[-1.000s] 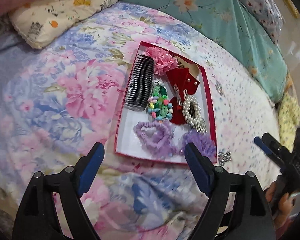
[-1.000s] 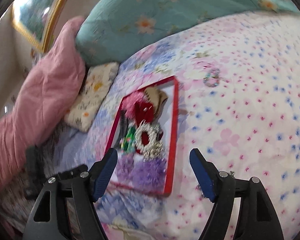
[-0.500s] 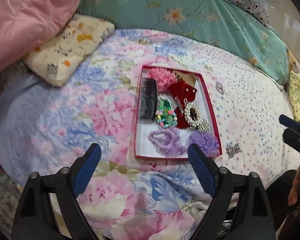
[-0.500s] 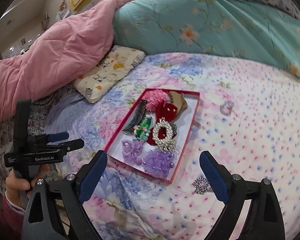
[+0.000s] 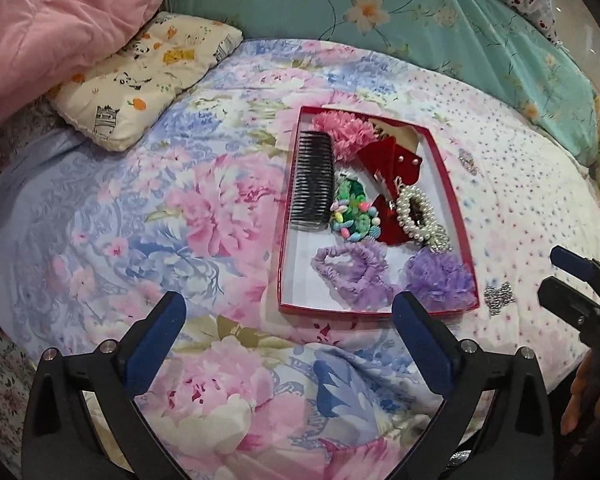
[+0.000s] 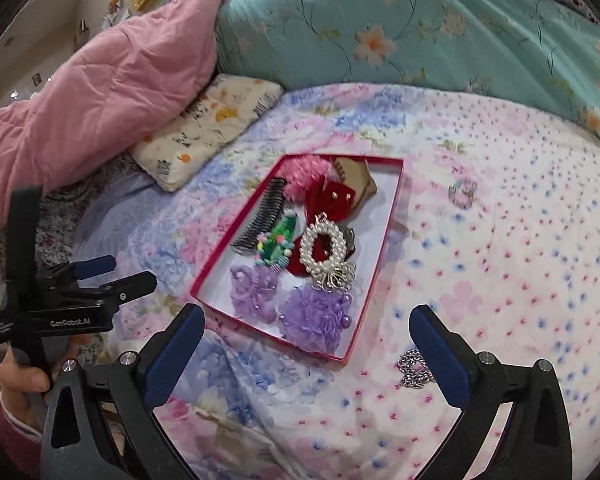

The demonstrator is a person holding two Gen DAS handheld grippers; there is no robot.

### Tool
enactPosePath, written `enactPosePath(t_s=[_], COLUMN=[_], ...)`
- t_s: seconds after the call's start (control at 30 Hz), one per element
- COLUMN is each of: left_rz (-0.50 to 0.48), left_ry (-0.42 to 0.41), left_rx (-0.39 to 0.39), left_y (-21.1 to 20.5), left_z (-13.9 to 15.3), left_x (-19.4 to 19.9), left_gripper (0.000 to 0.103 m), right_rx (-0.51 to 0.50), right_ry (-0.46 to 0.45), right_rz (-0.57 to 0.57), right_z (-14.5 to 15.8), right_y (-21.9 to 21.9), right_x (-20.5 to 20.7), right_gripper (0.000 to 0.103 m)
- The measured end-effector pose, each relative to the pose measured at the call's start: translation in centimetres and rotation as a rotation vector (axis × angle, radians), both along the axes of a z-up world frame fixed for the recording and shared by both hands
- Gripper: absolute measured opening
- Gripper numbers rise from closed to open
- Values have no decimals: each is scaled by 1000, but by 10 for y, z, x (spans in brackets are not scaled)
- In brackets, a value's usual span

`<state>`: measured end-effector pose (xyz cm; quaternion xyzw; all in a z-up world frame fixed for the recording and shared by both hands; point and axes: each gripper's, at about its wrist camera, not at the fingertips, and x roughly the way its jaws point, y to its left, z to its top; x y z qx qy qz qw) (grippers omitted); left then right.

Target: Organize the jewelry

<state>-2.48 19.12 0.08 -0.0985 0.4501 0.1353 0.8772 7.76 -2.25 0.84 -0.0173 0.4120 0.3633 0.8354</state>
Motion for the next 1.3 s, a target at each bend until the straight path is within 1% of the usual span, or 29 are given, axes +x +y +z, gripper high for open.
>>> enactPosePath(t_s=[0.2,0.3,0.4,0.47,0.77,1.3], left_rz=[21,20,22,21,21,18], left_ry=[30,42,54,58,69,62], left_rx=[16,23,48,57,53,67], left_y=[-1,-2,-4,-4,-4,-7], left_z=[-16,-21,-24,-25,-28,-24], left_x=[5,7,9,10,13,15], left_gripper=[103,103,103,103,103,103], right_rx=[-20,-29,-42,-45,-50,-46], right_ry=[30,41,48,52,54,54], right_rz=[-11,-7,-5,-6,10,26], right_z=[-24,-32,-36,-38,-39,-40], right_y=[7,9,12,14,22,27], right_x=[6,8,9,10,13,15], right_gripper=[103,103,103,103,103,103])
